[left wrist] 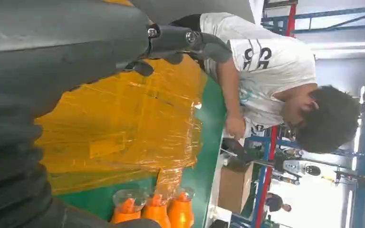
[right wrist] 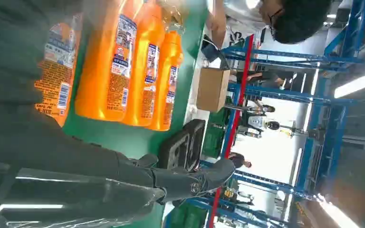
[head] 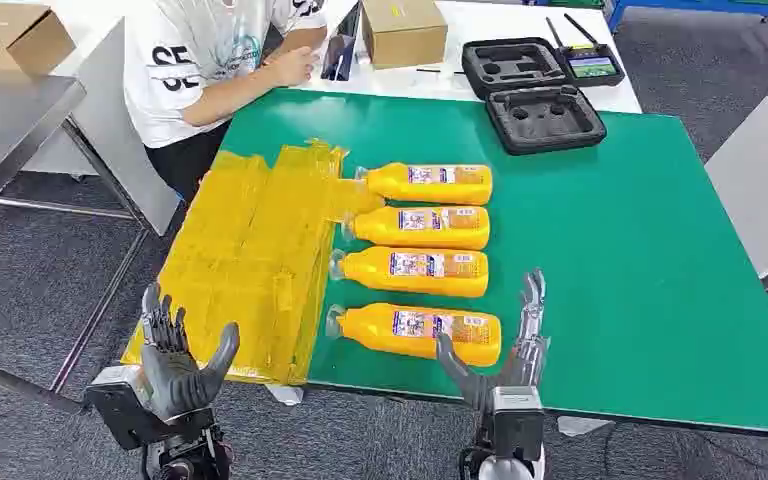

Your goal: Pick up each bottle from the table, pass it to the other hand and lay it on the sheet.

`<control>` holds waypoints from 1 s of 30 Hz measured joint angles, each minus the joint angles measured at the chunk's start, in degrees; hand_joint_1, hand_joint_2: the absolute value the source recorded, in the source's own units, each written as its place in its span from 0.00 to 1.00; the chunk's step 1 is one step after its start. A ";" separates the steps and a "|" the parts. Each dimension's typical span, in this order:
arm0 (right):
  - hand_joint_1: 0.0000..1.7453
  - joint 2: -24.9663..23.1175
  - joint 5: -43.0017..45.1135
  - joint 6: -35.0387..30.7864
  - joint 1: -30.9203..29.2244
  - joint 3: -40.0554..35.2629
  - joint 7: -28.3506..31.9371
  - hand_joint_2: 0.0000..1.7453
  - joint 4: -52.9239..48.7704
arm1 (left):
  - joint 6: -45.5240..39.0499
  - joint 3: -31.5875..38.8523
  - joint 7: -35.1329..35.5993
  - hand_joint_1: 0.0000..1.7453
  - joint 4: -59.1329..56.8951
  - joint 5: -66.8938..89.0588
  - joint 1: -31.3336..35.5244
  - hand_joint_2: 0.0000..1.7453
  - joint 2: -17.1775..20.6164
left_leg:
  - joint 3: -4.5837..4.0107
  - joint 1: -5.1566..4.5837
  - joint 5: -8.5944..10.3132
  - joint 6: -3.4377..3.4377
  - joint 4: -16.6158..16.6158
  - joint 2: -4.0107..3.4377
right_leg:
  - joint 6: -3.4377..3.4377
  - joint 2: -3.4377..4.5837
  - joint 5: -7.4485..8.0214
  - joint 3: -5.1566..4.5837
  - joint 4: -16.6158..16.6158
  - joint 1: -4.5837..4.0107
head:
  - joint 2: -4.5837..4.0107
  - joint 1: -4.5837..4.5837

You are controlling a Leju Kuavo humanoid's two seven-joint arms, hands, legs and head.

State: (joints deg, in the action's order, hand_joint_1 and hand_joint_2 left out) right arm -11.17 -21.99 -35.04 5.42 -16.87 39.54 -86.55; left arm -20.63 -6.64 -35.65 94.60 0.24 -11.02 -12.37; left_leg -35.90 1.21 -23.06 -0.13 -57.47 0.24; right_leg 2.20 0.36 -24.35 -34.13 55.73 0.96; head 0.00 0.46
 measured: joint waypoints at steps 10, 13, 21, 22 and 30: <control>0.00 0.02 0.00 0.00 0.00 0.07 0.00 1.00 0.00 | -0.04 0.00 0.02 0.00 0.00 0.15 -0.07 1.00 0.00 | 0.00 0.00 0.00 0.00 0.00 0.00 | 0.00 0.00 0.00 0.00 0.00 0.00 | 0.00 0.00; 0.00 0.02 0.00 0.00 0.01 0.07 0.00 1.00 0.00 | -0.04 0.00 0.02 0.00 0.02 0.33 -0.09 1.00 0.00 | 0.00 0.00 0.00 0.00 0.00 0.00 | 0.00 0.00 0.00 -0.01 0.00 0.00 | 0.00 0.00; 0.00 0.00 -1.20 -0.09 0.76 0.04 -1.14 1.00 -0.37 | 0.00 0.00 0.26 0.00 0.65 0.74 -0.67 1.00 0.00 | 0.00 0.00 0.00 0.00 0.00 0.00 | 0.00 0.00 0.00 0.00 0.00 0.00 | 0.00 0.00; 0.00 0.02 -1.42 -0.09 0.88 0.04 -1.29 1.00 -0.55 | -0.04 0.00 0.30 0.00 0.70 0.83 -0.82 1.00 0.00 | 0.00 0.00 0.00 0.00 0.00 0.00 | 0.00 0.00 0.00 0.00 0.00 0.00 | 0.00 0.00; 0.00 0.18 -3.70 1.53 1.11 0.07 -2.87 1.00 -0.96 | -1.53 -0.02 0.37 0.00 2.25 0.85 -2.57 1.00 0.00 | 0.00 0.00 -0.01 0.00 0.00 0.00 | 0.00 0.00 0.00 0.00 0.00 0.00 | -0.02 0.00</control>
State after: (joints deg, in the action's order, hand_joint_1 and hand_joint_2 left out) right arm -10.99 -25.69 -33.51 6.53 -16.81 36.67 -87.52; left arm -22.16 -6.67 -35.28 96.85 1.09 -13.59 -12.37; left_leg -35.90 1.21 -23.07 -0.12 -57.47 0.24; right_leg 2.20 0.36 -24.35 -34.13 55.73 0.96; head -0.02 0.46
